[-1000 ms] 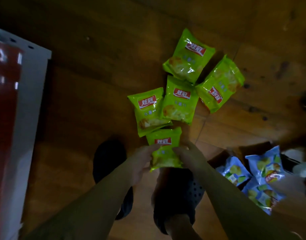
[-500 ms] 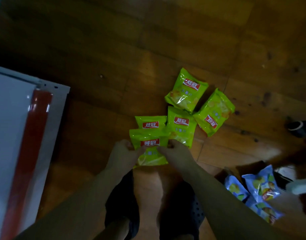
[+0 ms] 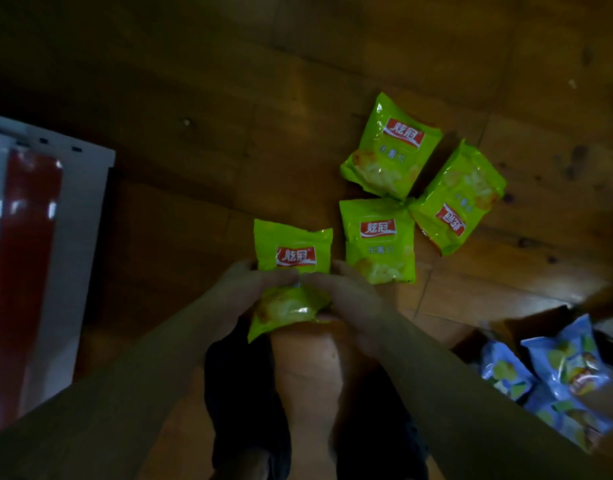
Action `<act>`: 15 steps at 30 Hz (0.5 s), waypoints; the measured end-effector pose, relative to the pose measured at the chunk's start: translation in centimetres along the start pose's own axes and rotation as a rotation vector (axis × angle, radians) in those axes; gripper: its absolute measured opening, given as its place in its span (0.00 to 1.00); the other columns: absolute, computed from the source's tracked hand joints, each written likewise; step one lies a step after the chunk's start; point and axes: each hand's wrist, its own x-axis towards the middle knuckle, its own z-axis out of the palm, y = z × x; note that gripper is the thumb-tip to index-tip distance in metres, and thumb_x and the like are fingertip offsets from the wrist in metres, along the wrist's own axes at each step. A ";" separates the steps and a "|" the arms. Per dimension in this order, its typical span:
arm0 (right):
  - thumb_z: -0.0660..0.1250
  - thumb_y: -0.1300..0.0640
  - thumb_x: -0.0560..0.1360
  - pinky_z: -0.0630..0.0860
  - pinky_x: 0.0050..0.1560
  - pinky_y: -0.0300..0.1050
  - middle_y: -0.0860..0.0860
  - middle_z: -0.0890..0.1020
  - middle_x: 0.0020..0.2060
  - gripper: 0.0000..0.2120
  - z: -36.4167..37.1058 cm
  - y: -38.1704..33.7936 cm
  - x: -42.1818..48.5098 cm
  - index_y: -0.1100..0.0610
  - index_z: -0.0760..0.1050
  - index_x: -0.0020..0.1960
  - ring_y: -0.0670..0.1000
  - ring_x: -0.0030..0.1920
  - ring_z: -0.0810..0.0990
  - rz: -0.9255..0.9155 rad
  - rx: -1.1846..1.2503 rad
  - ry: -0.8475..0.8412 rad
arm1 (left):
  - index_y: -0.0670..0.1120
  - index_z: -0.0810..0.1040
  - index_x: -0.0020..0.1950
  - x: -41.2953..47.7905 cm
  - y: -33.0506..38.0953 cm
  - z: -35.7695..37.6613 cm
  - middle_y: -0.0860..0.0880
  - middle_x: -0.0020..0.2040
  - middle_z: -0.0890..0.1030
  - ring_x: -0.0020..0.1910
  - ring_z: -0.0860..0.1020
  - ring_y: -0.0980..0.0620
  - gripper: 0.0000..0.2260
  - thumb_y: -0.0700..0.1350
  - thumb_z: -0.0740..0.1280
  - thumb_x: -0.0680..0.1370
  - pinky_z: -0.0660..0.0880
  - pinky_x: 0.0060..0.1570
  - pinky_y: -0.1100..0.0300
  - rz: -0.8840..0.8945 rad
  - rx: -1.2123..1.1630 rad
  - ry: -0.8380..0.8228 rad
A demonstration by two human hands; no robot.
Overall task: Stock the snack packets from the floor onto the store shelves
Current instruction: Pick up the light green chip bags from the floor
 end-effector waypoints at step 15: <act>0.82 0.48 0.59 0.81 0.54 0.54 0.53 0.84 0.54 0.36 -8.4 -2.6 -3.4 0.54 0.75 0.63 0.52 0.51 0.85 -0.197 0.064 0.123 | 0.50 0.82 0.61 -2.5 5.7 8.3 0.48 0.60 0.84 0.59 0.83 0.49 0.17 0.50 0.75 0.73 0.79 0.58 0.55 0.163 -0.112 -0.124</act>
